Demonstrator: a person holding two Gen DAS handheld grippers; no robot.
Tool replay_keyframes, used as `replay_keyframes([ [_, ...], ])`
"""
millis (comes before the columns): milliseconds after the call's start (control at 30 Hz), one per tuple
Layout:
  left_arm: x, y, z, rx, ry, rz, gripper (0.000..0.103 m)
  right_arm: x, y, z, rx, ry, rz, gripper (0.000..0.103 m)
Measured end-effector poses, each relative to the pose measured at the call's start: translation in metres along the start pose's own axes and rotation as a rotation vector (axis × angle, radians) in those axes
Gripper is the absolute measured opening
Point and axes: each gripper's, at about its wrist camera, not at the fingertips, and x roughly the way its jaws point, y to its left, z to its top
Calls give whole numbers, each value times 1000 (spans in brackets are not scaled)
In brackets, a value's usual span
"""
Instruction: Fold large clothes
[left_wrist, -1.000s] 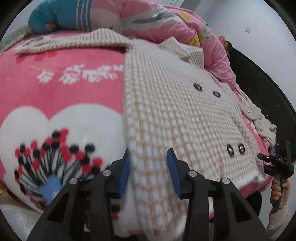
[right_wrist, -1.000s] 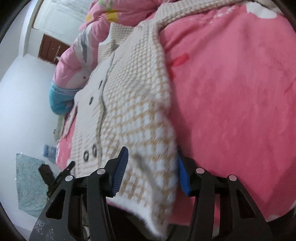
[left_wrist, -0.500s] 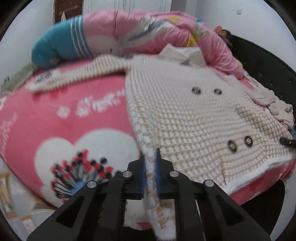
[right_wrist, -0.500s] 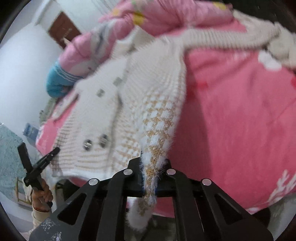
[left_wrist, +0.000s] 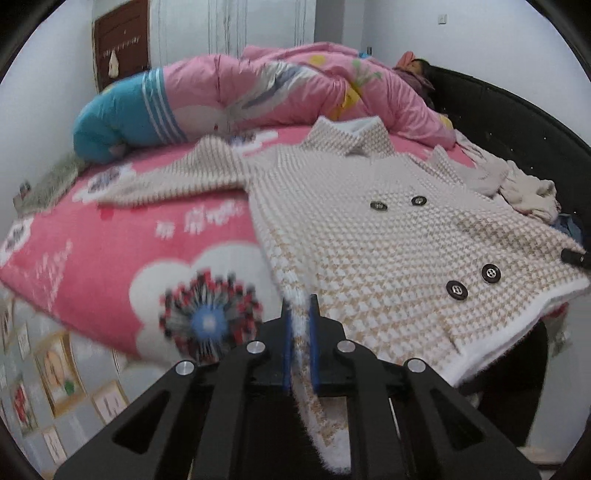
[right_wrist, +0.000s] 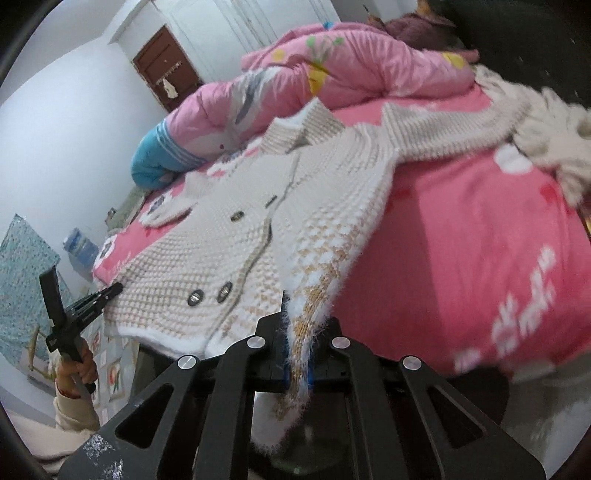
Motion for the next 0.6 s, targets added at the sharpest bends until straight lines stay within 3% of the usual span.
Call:
replay_keyframes([
  [200, 49, -6, -43, -18, 166, 4, 13, 54, -28, -22, 66, 141, -85, 10],
  [233, 57, -8, -47, -15, 186, 5, 14, 64, -31, -24, 59, 165, -133, 15],
  [300, 69, -6, -53, -20, 226, 18, 29, 74, -32, -24, 30, 196, -209, 35],
  [333, 71, -3, -54, -25, 226, 15, 34, 73, -31, -23, 4, 191, -268, 48],
  [367, 69, -1, -53, -30, 216, 11, 43, 70, -28, -20, -31, 174, -325, 55],
  [467, 61, 3, -45, -39, 163, -9, 53, 63, -20, -8, -76, 135, -354, 58],
  [600, 66, -3, -26, -32, 116, -38, 55, 68, 3, 12, -131, 80, -286, 63],
])
